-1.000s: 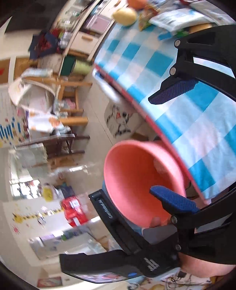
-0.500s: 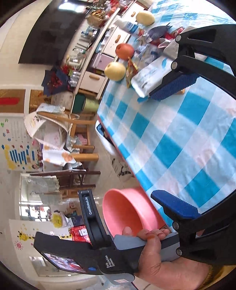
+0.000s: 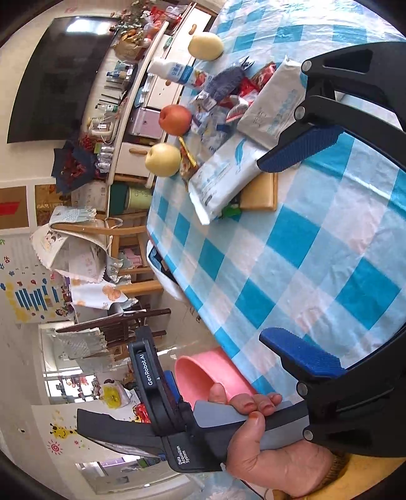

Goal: Collect trash
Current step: 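Move both tools back over the table toward the remaining wrappers, then grasp the yellow chip bag with the left tool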

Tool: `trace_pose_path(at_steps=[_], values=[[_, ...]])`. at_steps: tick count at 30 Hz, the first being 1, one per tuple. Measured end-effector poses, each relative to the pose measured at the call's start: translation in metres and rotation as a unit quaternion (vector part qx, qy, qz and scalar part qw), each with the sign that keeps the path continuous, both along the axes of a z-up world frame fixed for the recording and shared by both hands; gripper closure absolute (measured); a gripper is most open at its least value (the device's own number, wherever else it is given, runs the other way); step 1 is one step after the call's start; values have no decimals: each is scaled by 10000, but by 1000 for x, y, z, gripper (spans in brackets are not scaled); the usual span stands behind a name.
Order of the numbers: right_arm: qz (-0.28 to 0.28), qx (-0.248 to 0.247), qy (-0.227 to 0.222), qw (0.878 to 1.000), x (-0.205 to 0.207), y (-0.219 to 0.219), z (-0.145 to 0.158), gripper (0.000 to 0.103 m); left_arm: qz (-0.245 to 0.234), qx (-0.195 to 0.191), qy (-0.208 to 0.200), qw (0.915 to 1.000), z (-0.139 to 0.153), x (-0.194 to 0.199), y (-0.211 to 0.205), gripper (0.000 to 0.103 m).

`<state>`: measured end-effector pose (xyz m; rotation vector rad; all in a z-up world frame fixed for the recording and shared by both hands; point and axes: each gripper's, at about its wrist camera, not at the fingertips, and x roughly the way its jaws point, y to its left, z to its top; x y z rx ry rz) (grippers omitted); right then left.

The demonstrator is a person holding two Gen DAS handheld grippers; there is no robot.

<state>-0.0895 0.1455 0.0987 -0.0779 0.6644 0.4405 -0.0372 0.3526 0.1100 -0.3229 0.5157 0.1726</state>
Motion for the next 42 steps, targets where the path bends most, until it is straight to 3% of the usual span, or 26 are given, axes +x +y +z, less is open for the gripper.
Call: trace_pose_path(at_steps=[10, 17, 25, 30, 33, 42], values=[[-797, 501, 285, 9952, 31, -82, -8, 5, -760, 268, 81, 9967, -4, 19, -61, 12], [-1489, 774, 150, 9857, 56, -136, -7, 5, -1116, 319, 172, 9931, -10, 29, -90, 12], [-1778, 1099, 363, 9772, 115, -189, -19, 5, -1549, -45, 292, 9875, -13, 56, -122, 12], [-1855, 1434, 458, 9710, 154, -220, -24, 7, -1829, -93, 411, 9822, -11, 94, -146, 12], [-1899, 1461, 620, 9689, 177, -235, -32, 31, -1903, -218, 598, 9797, -13, 131, -158, 12], [-1721, 1530, 1049, 9674, 225, -249, -52, 32, -1939, -405, 1652, 9662, -50, 226, -185, 13]])
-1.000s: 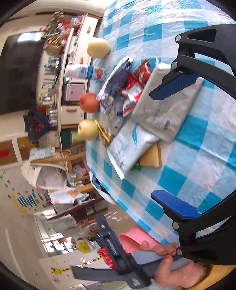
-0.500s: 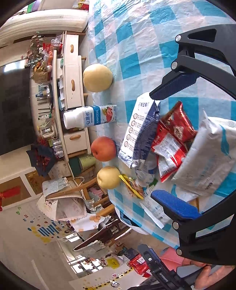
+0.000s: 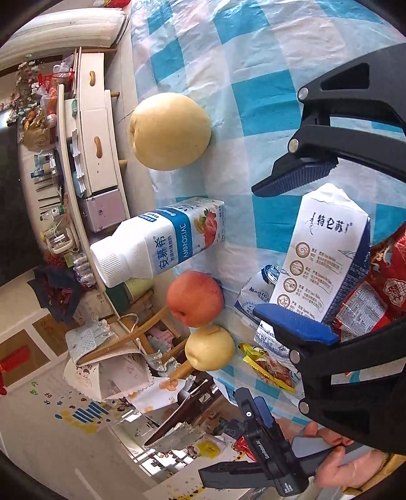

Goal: Collect trash
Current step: 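Grasp the yellow chip bag with the left tool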

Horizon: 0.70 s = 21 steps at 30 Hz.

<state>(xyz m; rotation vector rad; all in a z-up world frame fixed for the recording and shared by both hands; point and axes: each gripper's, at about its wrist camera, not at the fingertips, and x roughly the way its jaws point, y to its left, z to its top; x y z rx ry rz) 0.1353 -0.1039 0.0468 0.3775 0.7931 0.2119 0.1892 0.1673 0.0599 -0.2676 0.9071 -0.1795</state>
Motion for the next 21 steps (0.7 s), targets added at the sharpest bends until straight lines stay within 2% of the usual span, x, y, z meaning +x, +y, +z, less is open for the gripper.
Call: trace_pose_path(at_steps=[2, 7, 12, 18, 21], values=[[148, 59, 141, 9998, 9, 1, -7, 32, -19, -10, 140, 9999, -7, 11, -4, 13], [501, 114, 357, 9980, 15, 8, -22, 32, -33, 407, 598, 9974, -29, 37, -17, 13], [909, 195, 469, 9946, 12, 11, -19, 32, -310, 565, 936, 9935, -46, 37, -30, 14], [1368, 146, 572, 9888, -5, 24, -15, 32, -545, 869, 850, 9911, -50, 16, -42, 19], [1560, 216, 652, 9854, -17, 22, -15, 32, -611, 763, 813, 9919, -47, 4, -39, 26]])
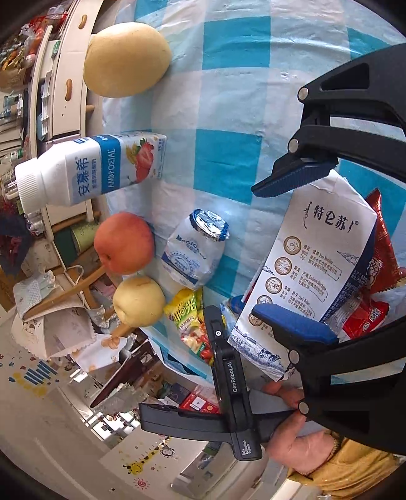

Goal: Collect trash
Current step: 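Grasp the yellow chip bag with the left tool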

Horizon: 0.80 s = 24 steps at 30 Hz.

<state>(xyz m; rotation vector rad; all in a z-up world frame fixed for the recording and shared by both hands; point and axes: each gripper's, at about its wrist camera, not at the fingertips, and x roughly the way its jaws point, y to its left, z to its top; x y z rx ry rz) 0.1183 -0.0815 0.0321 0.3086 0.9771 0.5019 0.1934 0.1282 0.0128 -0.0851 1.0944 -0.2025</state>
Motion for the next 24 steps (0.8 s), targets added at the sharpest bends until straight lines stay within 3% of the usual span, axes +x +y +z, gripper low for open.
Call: trace_pose_path(at_steps=[6, 9, 12, 15, 18, 22, 24], values=[[578, 30, 116, 9983, -22, 7, 7, 32, -171, -77, -8, 9998, 1, -14, -1, 32], [771, -375, -98, 9963, -26, 16, 21, 30, -279, -49, -35, 9996, 3, -18, 1, 32], [517, -843, -452, 9941, -23, 16, 32, 17, -453, 168, -287, 9984, 11, -23, 0, 31], [217, -1083, -705, 9914, -11, 16, 38, 14, -766, 443, -475, 9949, 18, -21, -5, 27], [179, -1511, -785, 9852, 8, 24, 33, 14, -1122, 717, -600, 9893, 20, -17, -11, 26], [530, -2056, -859, 9734, 25, 39, 18, 14, -1674, 1124, -799, 9762, 20, -15, -23, 21], [624, -2067, -772, 9734, 36, 44, 11, 14, -1910, 1309, -872, 9689, 19, -14, -27, 20]])
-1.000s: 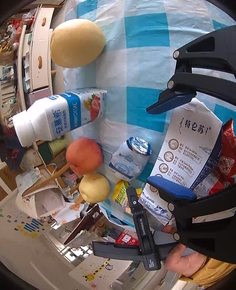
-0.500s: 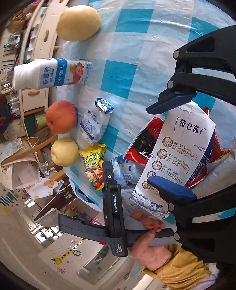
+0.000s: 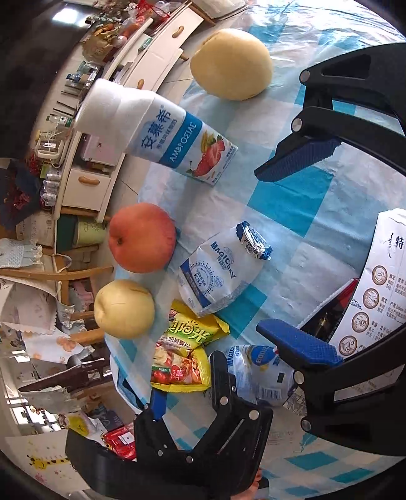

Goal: Collect trash
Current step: 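Grasp the yellow chip bag with the left tool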

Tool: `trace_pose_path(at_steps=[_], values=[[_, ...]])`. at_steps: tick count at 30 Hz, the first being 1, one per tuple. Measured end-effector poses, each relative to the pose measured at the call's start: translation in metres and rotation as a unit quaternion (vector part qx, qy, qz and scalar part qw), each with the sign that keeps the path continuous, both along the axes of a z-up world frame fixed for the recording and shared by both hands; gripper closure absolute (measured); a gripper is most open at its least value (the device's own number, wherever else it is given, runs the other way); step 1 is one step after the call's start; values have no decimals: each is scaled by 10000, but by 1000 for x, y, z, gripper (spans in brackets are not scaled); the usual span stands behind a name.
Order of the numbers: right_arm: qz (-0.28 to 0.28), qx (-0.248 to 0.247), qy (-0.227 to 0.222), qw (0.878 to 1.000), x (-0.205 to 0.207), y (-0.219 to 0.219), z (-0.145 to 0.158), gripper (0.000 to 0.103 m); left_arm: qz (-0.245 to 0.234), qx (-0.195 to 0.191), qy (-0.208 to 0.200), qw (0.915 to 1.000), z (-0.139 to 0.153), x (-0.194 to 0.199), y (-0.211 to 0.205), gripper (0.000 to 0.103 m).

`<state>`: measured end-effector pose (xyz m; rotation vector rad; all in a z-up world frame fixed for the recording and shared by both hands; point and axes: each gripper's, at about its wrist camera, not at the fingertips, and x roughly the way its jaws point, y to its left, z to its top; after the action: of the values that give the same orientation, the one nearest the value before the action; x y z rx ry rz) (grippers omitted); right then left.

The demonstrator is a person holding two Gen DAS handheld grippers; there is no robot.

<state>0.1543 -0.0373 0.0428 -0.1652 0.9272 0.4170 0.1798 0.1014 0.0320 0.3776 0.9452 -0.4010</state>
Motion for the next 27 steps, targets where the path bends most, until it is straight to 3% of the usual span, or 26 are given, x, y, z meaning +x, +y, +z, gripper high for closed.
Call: trace_pose_path(at_steps=[3, 9, 17, 19, 27], values=[[37, 29, -45, 10000, 14, 8, -3, 14, -174, 93, 36, 9998, -1, 3, -1, 20], [320, 383, 149, 9986, 27, 14, -10, 15, -288, -127, 238, 9992, -2, 1, 3, 20], [500, 394, 224, 9977, 27, 17, -10, 26, -237, -189, 223, 9993, -1, -4, 4, 20], [439, 113, 176, 9988, 29, 19, -10, 26, -238, -112, 177, 9995, 5, -3, 7, 20], [447, 101, 205, 9987, 30, 30, -11, 25, -483, 481, 42, 9977, 13, 17, 6, 20]])
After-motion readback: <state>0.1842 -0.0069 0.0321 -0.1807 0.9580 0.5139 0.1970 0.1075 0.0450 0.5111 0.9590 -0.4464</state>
